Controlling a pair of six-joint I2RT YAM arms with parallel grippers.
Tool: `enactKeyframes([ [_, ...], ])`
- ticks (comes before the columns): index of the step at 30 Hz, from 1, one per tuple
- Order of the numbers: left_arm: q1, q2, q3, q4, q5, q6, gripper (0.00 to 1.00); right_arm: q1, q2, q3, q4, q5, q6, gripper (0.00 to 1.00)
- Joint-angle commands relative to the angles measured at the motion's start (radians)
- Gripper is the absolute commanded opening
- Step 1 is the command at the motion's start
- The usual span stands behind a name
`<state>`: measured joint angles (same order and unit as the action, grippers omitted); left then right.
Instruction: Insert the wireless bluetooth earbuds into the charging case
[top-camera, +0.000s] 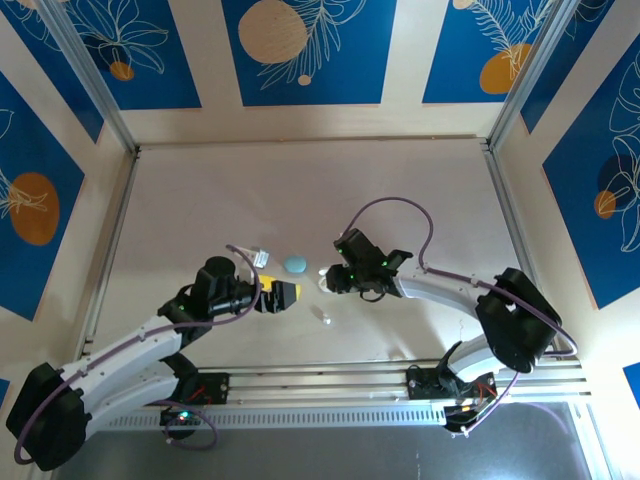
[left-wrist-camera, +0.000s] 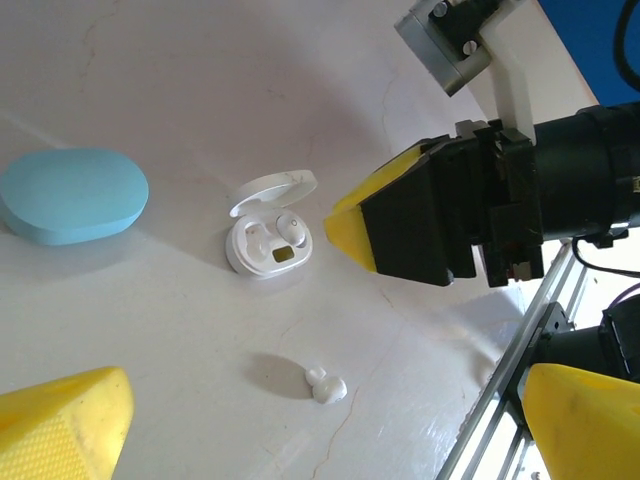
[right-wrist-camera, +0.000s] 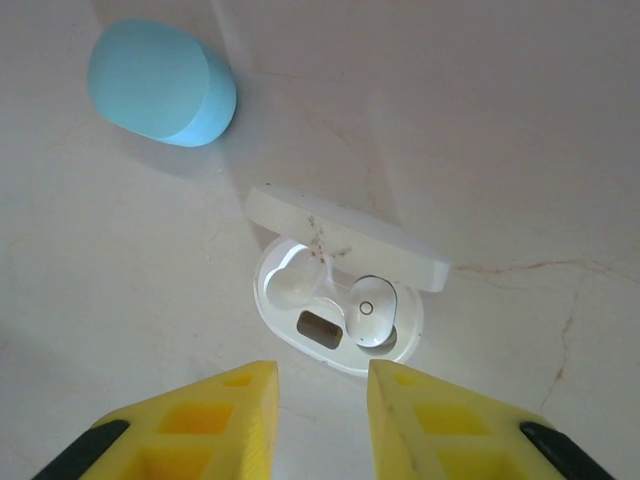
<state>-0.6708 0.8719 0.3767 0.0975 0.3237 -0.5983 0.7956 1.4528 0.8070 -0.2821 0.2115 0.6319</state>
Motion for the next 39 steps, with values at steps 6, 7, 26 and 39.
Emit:
enactKeyframes([
  [6,-0.01,-0.093,-0.007,-0.103,-0.027,0.003,1.0,0.055,-0.074,0.018,-0.069,-0.006,0.023,0.29],
  [7,-0.01,-0.11,-0.01,-0.121,-0.031,0.003,1.0,0.062,-0.082,0.017,-0.076,-0.011,0.024,0.29],
  [26,-0.01,-0.248,-0.028,-0.265,-0.053,-0.01,1.0,0.264,-0.108,-0.044,-0.156,-0.006,0.101,0.41],
  [39,-0.01,-0.261,-0.049,-0.256,-0.063,-0.018,1.0,0.333,-0.021,-0.061,-0.108,0.0,0.187,0.47],
])
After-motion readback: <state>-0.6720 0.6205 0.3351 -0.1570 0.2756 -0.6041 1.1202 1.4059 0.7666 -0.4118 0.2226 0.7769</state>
